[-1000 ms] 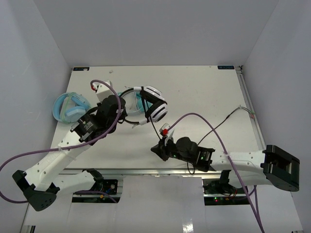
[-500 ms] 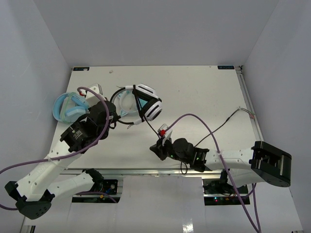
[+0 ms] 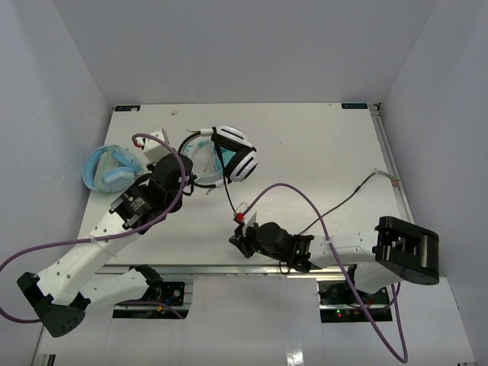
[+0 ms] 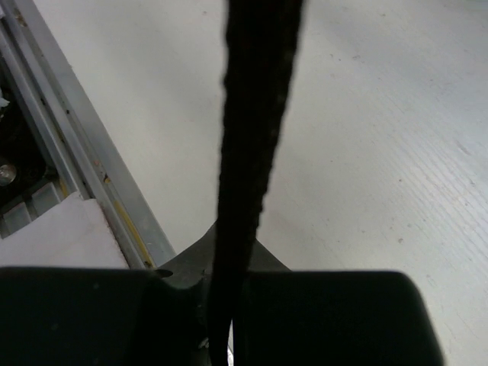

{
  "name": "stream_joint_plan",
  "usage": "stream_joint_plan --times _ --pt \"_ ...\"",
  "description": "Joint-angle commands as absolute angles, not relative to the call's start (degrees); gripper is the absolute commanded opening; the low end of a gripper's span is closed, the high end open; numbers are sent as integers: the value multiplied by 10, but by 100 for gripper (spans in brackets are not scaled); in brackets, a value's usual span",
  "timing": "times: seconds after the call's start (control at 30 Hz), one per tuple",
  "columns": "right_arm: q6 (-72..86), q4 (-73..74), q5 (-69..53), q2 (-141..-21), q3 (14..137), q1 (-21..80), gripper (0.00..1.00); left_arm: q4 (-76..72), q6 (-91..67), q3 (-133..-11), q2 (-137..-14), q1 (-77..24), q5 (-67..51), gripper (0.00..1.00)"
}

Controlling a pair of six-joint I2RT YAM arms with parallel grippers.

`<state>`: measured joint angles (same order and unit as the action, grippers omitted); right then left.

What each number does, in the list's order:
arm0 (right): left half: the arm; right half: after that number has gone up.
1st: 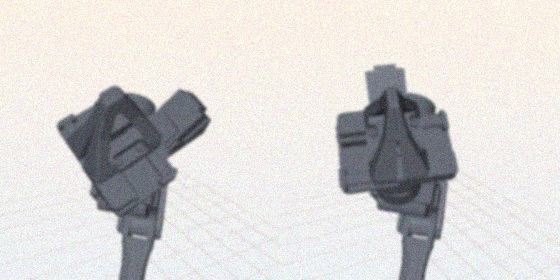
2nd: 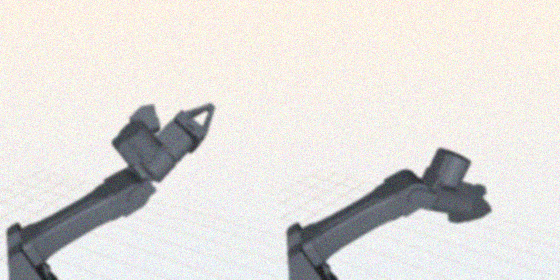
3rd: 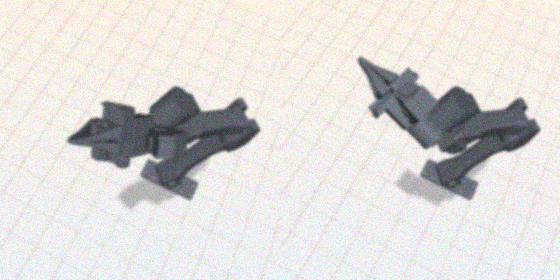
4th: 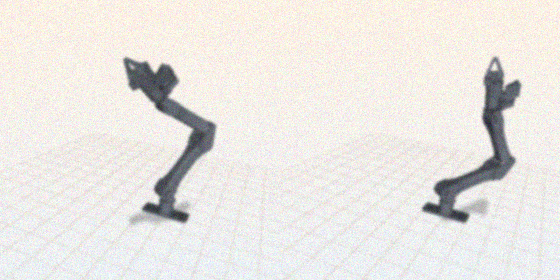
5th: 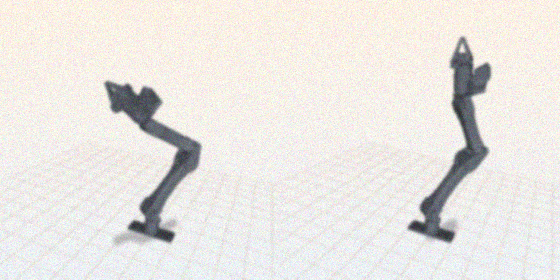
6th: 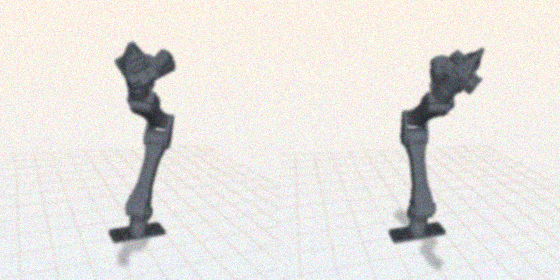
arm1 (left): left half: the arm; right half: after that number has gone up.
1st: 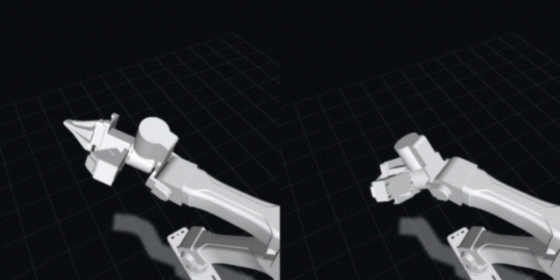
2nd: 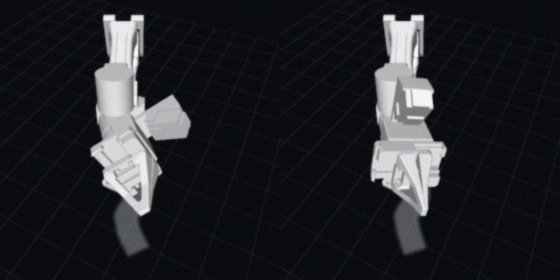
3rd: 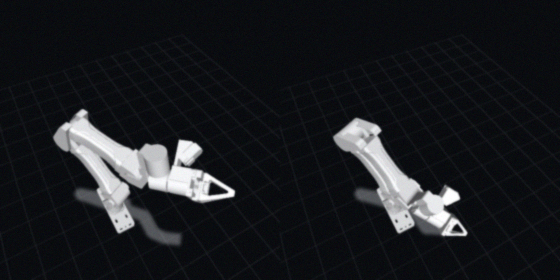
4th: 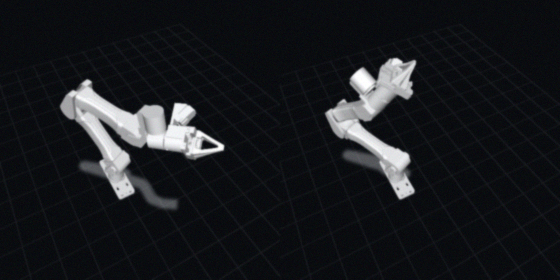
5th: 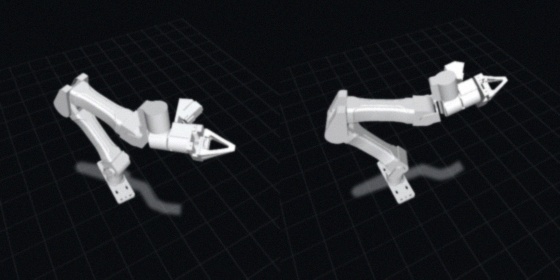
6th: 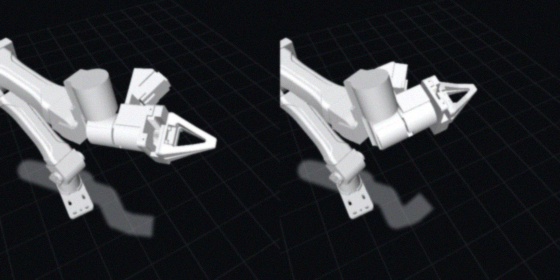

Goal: Wrap the headphones

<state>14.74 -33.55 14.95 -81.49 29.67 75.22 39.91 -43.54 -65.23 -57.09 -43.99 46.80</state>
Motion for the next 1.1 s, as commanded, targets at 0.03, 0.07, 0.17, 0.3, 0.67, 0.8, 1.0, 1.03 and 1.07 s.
stream_joint_plan --times 0.03,0.07,0.17,0.3,0.67,0.8,1.0,1.03,1.07 --pt "143 -320 203 -787 298 735 8 345 -439 -669 -512 -437 445 0" --pt "146 -321 195 -778 291 723 8 354 -436 -670 -499 -438 438 0" --pt "147 -325 168 -752 269 680 8 377 -425 -674 -457 -437 416 0" --pt "144 -333 141 -734 258 644 8 395 -416 -686 -429 -438 385 0" --pt "121 -341 104 -772 297 631 13 344 -400 -681 -404 -438 97 0" --pt "119 -342 84 -770 294 607 13 373 -367 -686 -395 -438 10 0" --pt "121 -342 14 -716 263 500 10 436 -258 -697 -403 -438 -90 0" --pt "123 -338 2 -709 264 480 9 449 -235 -695 -408 -437 -104 0" --pt "123 -324 -21 -702 272 460 9 455 -221 -693 -414 -437 -119 0"
